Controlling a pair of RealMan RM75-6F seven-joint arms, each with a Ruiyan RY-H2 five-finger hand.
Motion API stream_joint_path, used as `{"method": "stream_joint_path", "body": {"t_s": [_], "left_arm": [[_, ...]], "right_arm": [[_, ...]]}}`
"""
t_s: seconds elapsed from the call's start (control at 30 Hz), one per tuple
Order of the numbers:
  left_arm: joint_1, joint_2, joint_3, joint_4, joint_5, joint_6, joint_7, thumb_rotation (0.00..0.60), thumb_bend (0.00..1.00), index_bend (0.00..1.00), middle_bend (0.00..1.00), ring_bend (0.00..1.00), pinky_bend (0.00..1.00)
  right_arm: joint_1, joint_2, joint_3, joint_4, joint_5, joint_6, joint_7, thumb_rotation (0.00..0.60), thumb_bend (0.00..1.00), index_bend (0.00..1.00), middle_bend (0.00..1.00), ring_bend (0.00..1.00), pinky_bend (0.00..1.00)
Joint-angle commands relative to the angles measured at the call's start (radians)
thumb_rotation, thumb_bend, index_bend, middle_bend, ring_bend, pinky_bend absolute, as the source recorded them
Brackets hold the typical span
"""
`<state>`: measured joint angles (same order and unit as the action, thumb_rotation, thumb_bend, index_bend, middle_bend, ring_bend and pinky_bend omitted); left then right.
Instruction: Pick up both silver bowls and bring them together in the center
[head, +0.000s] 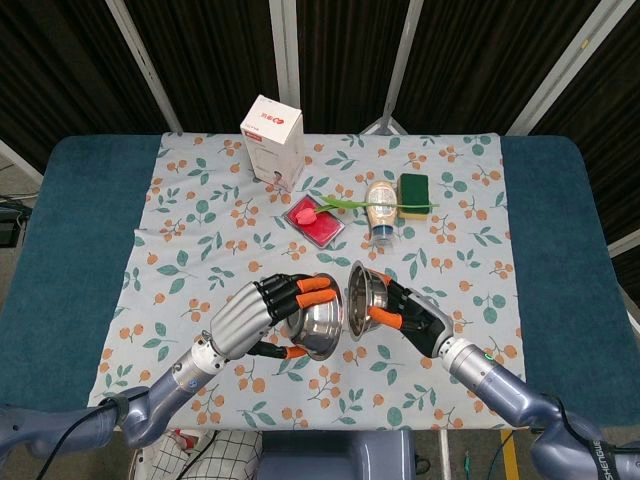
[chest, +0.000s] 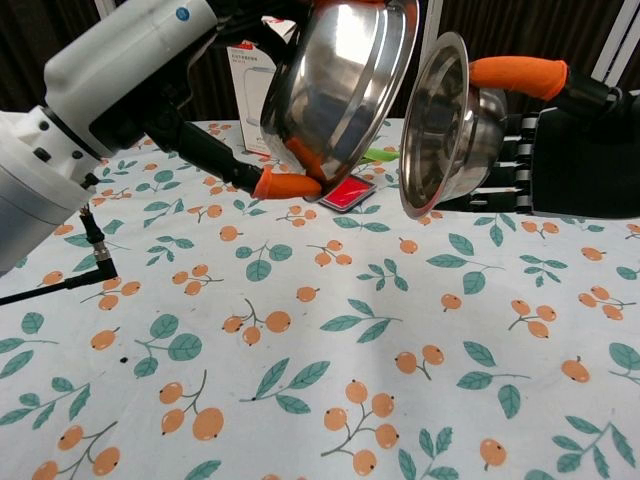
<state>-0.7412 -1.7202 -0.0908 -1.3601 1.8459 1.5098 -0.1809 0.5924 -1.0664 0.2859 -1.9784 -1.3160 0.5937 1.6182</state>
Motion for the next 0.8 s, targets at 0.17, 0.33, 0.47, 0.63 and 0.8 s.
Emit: {"method": "stream_joint_path", "body": {"t_s": [0.17,0.33,0.47,0.63,0.8], "left_arm": [[-0.02,-0.048,-0.008,0.058,-0.019,-0.034,-0.004,0.6,0.36,0.46,0.63,0.53,0.75],[-0.041,-0.087,-0.015,0.09,-0.016,-0.044,-0.008,0.6,0.36,0.46,0.63,0.53,0.75],[-0.058,-0.117,-0.031,0.11,-0.027,-0.048,-0.034,0.6,0.36,0.46,0.62,0.53,0.75],[-0.07,-0.146,-0.028,0.119,-0.021,-0.043,-0.055,0.6,0.36,0.46,0.62,0.53,0.75],[-0.062,-0.132,-0.014,0.111,-0.004,-0.016,-0.048,0.6,0.36,0.46,0.62,0.53,0.75]], "right_arm": [[-0.013,0.007,0.004,-0.058,-0.029,0.013,-0.017,0.6,0.35,1.0,0.97,1.0,1.0],[-0.009,0.005,-0.001,-0.094,-0.035,0.007,-0.035,0.6,0.35,1.0,0.97,1.0,1.0],[-0.007,0.012,-0.008,-0.116,-0.033,-0.004,-0.055,0.6,0.35,1.0,0.97,1.0,1.0],[-0.011,0.016,-0.009,-0.127,-0.031,-0.002,-0.062,0.6,0.35,1.0,0.97,1.0,1.0],[-0.02,0.028,-0.003,-0.114,-0.024,0.006,-0.054,0.6,0.35,1.0,0.97,1.0,1.0]]}}
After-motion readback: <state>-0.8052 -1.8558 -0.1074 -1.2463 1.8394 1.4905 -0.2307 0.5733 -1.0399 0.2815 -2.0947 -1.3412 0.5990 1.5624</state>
